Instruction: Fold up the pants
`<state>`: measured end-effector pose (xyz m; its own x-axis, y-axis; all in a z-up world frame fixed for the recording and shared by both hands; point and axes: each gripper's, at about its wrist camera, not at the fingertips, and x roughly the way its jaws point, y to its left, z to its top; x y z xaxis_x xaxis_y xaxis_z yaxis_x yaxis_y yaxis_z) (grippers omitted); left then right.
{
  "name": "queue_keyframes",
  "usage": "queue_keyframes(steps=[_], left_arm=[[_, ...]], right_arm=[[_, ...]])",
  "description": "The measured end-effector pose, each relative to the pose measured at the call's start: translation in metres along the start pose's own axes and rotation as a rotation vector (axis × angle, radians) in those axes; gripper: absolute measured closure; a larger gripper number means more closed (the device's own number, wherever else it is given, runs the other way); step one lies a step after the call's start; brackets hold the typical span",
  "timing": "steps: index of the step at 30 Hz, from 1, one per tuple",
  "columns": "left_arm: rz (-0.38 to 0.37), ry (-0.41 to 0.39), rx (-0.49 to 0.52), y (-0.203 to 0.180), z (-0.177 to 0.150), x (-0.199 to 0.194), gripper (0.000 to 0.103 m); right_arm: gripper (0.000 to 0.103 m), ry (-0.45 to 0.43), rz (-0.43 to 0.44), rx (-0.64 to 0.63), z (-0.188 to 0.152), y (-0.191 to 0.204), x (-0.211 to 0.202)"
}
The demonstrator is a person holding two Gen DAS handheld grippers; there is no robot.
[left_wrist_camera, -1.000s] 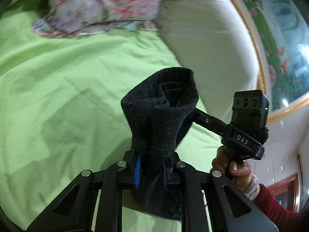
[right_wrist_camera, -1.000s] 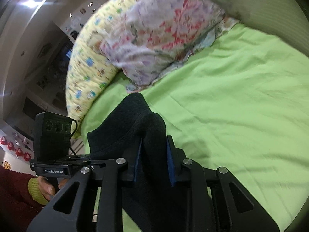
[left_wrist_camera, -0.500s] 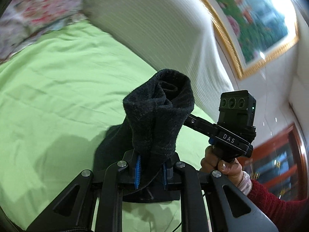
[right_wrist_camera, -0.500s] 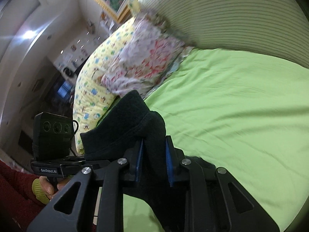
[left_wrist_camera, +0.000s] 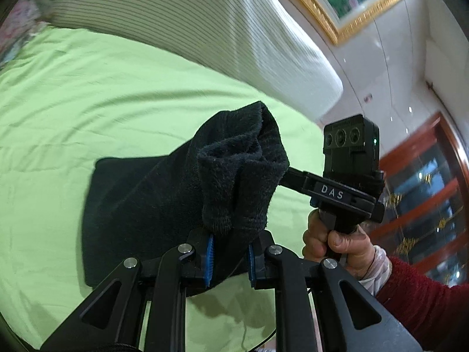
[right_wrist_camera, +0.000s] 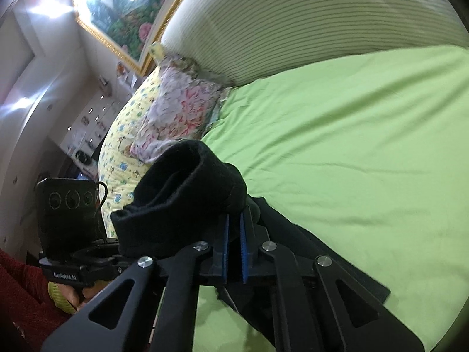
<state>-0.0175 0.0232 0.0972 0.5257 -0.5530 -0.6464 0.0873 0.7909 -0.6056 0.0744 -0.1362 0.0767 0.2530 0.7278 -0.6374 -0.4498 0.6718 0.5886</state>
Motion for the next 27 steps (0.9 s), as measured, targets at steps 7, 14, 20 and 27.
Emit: queue_keyframes(steps=[7, 14, 20, 27], left_arm=[[0.017, 0.099, 0.064, -0.017, -0.019, 0.037, 0.087], [0.069, 0.170, 0.106, -0.025, -0.024, 0.078, 0.087], [0.107, 0.209, 0.141, -0.038, -0.015, 0.106, 0.076], [0.063, 0.242, 0.147, -0.034, -0.012, 0.113, 0.058]], right_arm=[[0.096, -0.021, -0.030, 0.077, -0.026, -0.028, -0.015], [0.100, -0.011, -0.081, 0.140, -0.043, -0.053, -0.019], [0.100, -0.018, -0.150, 0.192, -0.052, -0.070, -0.030], [0.100, -0.038, -0.242, 0.253, -0.062, -0.074, -0.045]])
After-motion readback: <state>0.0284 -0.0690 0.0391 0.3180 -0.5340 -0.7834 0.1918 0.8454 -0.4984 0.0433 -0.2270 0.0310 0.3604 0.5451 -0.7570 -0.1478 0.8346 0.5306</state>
